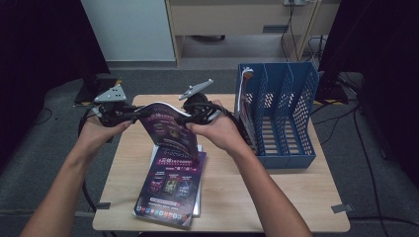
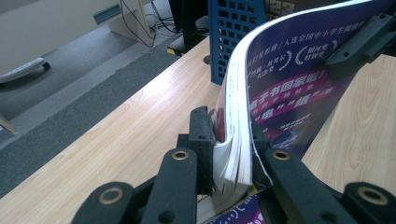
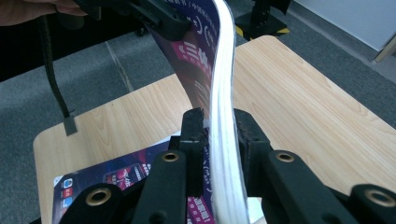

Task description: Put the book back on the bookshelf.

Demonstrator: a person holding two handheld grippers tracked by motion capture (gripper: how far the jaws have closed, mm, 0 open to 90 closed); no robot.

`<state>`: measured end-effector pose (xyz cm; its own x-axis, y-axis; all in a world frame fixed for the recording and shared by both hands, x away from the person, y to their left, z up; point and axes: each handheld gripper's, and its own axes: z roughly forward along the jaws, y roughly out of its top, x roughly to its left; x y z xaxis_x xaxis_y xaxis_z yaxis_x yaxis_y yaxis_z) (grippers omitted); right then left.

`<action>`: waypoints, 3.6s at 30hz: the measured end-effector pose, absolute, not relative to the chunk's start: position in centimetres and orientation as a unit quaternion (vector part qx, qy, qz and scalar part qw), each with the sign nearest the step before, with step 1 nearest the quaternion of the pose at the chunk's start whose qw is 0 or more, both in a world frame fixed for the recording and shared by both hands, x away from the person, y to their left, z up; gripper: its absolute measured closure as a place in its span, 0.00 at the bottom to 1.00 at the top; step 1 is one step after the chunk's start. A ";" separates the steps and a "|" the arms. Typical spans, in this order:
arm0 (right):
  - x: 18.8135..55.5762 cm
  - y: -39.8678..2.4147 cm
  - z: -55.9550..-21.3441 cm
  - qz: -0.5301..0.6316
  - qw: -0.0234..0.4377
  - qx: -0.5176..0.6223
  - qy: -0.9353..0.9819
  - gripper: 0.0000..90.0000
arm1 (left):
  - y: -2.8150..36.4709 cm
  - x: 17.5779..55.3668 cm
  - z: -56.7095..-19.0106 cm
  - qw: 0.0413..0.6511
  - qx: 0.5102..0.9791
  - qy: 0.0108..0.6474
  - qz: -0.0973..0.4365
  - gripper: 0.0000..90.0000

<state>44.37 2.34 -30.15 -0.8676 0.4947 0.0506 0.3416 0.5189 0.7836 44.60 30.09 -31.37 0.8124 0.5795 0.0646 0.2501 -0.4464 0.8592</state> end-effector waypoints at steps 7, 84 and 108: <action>44.7 2.4 -30.3 0.428 0.088 0.243 0.866 0.84 | 30.1 44.6 -31.4 0.466 0.831 0.248 0.176 0.89; 45.4 4.5 -28.6 0.353 0.099 0.234 0.901 0.93 | 30.0 44.5 -31.5 0.466 0.830 0.247 0.183 0.87; 45.4 3.4 -28.0 0.367 0.105 0.239 0.893 0.94 | 29.9 44.4 -31.6 0.483 0.814 0.253 0.202 0.63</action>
